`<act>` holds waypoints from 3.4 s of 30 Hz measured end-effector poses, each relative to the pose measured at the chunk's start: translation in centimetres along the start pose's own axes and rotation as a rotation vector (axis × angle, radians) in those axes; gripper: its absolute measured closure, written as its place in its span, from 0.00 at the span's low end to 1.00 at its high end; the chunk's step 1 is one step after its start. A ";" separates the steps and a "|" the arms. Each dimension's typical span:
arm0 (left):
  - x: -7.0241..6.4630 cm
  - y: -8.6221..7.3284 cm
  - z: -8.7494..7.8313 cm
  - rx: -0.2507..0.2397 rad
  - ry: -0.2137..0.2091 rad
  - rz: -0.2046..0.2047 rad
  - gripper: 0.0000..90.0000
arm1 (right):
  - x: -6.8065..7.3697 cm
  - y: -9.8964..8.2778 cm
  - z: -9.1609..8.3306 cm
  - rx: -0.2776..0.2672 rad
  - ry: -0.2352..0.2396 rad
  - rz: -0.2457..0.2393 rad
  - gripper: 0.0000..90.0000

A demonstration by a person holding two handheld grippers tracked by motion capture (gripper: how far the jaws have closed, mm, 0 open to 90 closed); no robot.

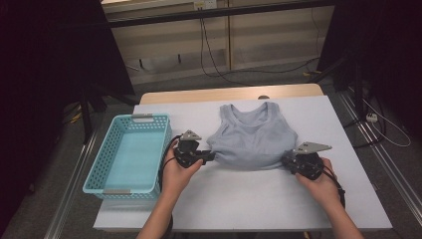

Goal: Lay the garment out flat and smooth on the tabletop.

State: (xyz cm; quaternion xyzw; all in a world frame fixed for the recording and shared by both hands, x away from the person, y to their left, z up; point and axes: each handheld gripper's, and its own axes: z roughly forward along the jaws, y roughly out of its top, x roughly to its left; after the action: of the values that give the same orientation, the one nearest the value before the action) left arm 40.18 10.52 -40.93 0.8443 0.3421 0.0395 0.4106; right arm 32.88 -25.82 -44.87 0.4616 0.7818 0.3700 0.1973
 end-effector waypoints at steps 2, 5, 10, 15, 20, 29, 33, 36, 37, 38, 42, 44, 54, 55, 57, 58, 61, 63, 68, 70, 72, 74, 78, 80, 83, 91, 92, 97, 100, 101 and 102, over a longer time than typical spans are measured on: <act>-0.1 0.2 0.0 -0.005 -0.009 0.002 0.88 | -0.4 0.1 -0.7 -0.033 -0.018 0.018 0.99; -0.5 0.6 0.2 -0.022 -0.009 0.014 0.88 | -0.8 0.0 -1.5 -0.068 -0.039 0.035 0.99; -0.8 1.2 0.7 -0.032 -0.017 0.019 0.88 | -1.0 -0.5 -2.1 -0.085 -0.060 0.047 0.99; -0.6 1.4 0.7 -0.038 -0.024 0.011 0.88 | -0.8 -0.6 -2.4 -0.086 -0.062 0.042 0.99; -0.5 1.5 0.7 -0.036 -0.019 0.010 0.88 | -0.5 -0.5 -2.5 -0.082 -0.066 0.031 0.98; -0.6 1.5 0.9 -0.031 -0.014 0.008 0.88 | -0.6 -0.7 -3.0 -0.077 -0.067 0.026 1.00; -0.6 1.6 0.8 -0.029 -0.020 0.007 0.88 | 0.2 -0.7 -2.7 -0.067 -0.041 0.012 0.96; -0.5 1.7 0.8 -0.032 -0.022 0.005 0.88 | 0.7 -0.6 -2.5 -0.066 -0.022 -0.002 0.92; -0.5 1.7 0.9 -0.029 -0.024 0.004 0.88 | 0.9 -0.6 -2.5 -0.063 -0.015 -0.008 0.91; -0.5 1.7 0.9 -0.031 -0.022 0.003 0.88 | 1.0 -0.6 -2.4 -0.062 -0.002 -0.009 0.91; -0.4 1.6 0.9 -0.030 -0.026 -0.001 0.88 | 1.3 -0.5 -2.2 -0.064 0.036 0.017 0.84; -0.4 1.6 0.9 -0.029 -0.025 -0.001 0.88 | 1.4 -0.5 -2.0 -0.062 0.044 0.020 0.83; -0.2 1.3 0.5 -0.030 -0.030 -0.017 0.88 | 2.4 -0.1 -0.9 -0.028 0.118 -0.013 0.95; -0.1 1.2 0.4 -0.031 -0.030 -0.020 0.88 | 2.4 -0.1 -0.7 -0.024 0.122 -0.011 0.95; -0.1 1.2 0.3 -0.035 -0.033 -0.022 0.88 | 2.5 -0.1 -0.4 -0.012 0.128 -0.014 0.95; -0.1 1.2 0.3 -0.035 -0.034 -0.021 0.88 | 2.5 -0.1 -0.2 -0.008 0.127 -0.014 0.95; -0.1 1.1 0.3 -0.035 -0.031 -0.022 0.88 | 2.5 -0.2 0.4 0.013 0.119 -0.019 0.94; 0.0 1.1 0.2 -0.041 -0.032 -0.023 0.88 | 2.4 -0.2 0.7 0.025 0.101 -0.020 0.91; 0.2 1.1 0.2 -0.048 -0.032 -0.027 0.88 | 2.0 -0.2 1.3 0.032 0.050 -0.029 0.86; 0.2 1.1 0.2 -0.051 -0.030 -0.030 0.88 | 1.8 -0.2 1.3 0.030 0.057 -0.022 0.85; 0.2 1.2 0.2 -0.054 -0.029 -0.032 0.88 | 1.8 -0.2 1.4 0.031 0.057 -0.024 0.85; 0.2 1.2 0.2 -0.055 -0.027 -0.031 0.88 | 1.7 -0.2 1.4 0.029 0.056 -0.033 0.84; 0.2 1.2 0.3 -0.056 -0.026 -0.029 0.88 | 1.6 0.0 1.4 0.019 0.022 -0.062 0.80; 0.2 1.2 0.3 -0.054 -0.027 -0.030 0.88 | 1.6 -0.1 1.5 0.022 0.021 -0.074 0.83; 0.2 1.2 0.3 -0.054 -0.026 -0.030 0.88 | 1.6 -0.1 1.6 0.024 0.006 -0.088 0.93; 0.2 1.2 0.1 -0.065 -0.018 -0.031 0.88 | 1.5 -0.1 1.4 0.034 -0.006 -0.079 1.00; 0.2 1.2 0.0 -0.065 -0.016 -0.030 0.88 | 1.3 -0.1 1.2 0.041 -0.006 -0.073 1.00; 0.5 1.4 -0.2 -0.075 -0.016 -0.037 0.88 | 0.0 -0.4 -0.3 0.037 -0.016 -0.032 1.00; 0.5 1.4 -0.3 -0.063 -0.011 -0.037 0.88 | -0.8 -0.6 -1.7 0.012 -0.028 -0.011 1.00; 0.5 1.3 -0.2 -0.062 -0.010 -0.041 0.88 | -1.1 -0.8 -2.1 0.006 -0.024 -0.006 1.00; 0.5 1.3 -0.2 -0.061 -0.010 -0.044 0.88 | -1.2 -1.0 -2.5 -0.004 -0.013 0.009 1.00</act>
State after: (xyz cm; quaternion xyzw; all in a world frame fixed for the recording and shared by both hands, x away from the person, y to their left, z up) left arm 41.16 10.42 -39.99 0.8237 0.3573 0.0365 0.4387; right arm 31.28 -28.16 -43.99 0.4670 0.7778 0.3692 0.2017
